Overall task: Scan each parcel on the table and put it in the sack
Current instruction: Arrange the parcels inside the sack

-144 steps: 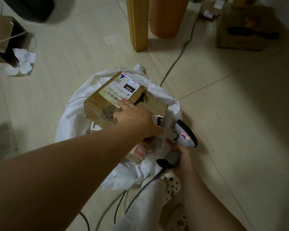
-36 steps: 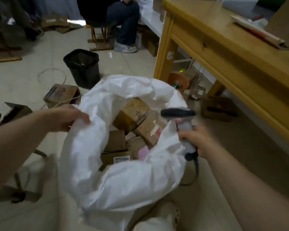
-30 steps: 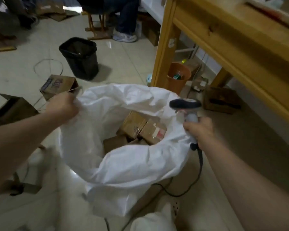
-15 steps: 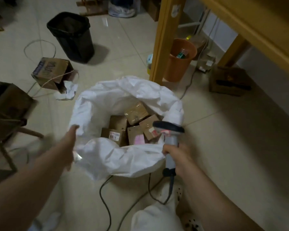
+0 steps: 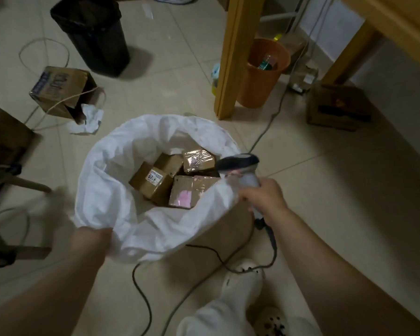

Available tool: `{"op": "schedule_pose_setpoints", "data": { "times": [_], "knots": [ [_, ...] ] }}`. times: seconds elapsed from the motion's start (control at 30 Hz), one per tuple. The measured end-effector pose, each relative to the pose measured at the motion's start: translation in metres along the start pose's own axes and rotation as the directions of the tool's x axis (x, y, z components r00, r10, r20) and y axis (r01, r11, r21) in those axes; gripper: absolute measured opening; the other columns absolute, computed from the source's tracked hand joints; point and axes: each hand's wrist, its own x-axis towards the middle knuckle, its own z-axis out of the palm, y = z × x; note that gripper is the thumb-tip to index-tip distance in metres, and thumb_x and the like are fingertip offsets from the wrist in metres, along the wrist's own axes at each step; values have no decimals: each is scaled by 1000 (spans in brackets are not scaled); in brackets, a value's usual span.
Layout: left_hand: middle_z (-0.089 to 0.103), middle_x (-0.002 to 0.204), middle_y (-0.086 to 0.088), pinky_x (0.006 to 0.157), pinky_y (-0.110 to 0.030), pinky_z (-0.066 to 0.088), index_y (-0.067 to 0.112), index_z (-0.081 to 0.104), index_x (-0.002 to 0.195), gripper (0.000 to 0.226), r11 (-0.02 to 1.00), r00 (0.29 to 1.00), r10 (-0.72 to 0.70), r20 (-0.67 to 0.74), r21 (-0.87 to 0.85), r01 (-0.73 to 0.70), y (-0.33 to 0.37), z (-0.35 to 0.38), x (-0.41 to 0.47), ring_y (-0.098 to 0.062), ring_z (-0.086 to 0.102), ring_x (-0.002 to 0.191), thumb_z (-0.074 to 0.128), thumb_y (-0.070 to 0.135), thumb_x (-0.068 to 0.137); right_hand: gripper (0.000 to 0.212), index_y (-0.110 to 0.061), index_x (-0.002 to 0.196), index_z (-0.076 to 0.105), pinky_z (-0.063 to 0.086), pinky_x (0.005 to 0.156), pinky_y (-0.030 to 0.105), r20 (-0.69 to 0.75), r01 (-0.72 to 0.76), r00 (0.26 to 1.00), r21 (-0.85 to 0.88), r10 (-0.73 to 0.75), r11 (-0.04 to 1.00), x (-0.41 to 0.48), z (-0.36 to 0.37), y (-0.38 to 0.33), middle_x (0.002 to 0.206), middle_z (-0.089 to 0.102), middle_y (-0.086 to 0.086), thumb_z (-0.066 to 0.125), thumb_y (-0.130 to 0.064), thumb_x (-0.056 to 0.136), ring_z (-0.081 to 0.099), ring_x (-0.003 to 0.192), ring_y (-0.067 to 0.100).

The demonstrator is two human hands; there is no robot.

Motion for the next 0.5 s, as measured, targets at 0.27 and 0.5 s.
{"op": "schedule_pose_setpoints", "data": {
  "times": [0.27,0.5],
  "knots": [
    [58,79,-22,64,-38,51,-15,60,101,38,979,995,-95,-38,176,100,5,-41,21,-34,58,71,77,-4,69,42,-4,105,59,50,68,32,179,-161,973,88,143,983,68,19,-4,95,60,16,68,-14,66,58,82,30],
    [68,106,-20,62,-42,57,4,59,111,71,989,962,-146,233,69,133,21,-41,28,-38,68,88,91,35,55,45,0,108,57,45,72,34,193,-380,902,-67,386,922,72,39,82,114,57,20,70,-10,66,55,98,35]
  ]
}}
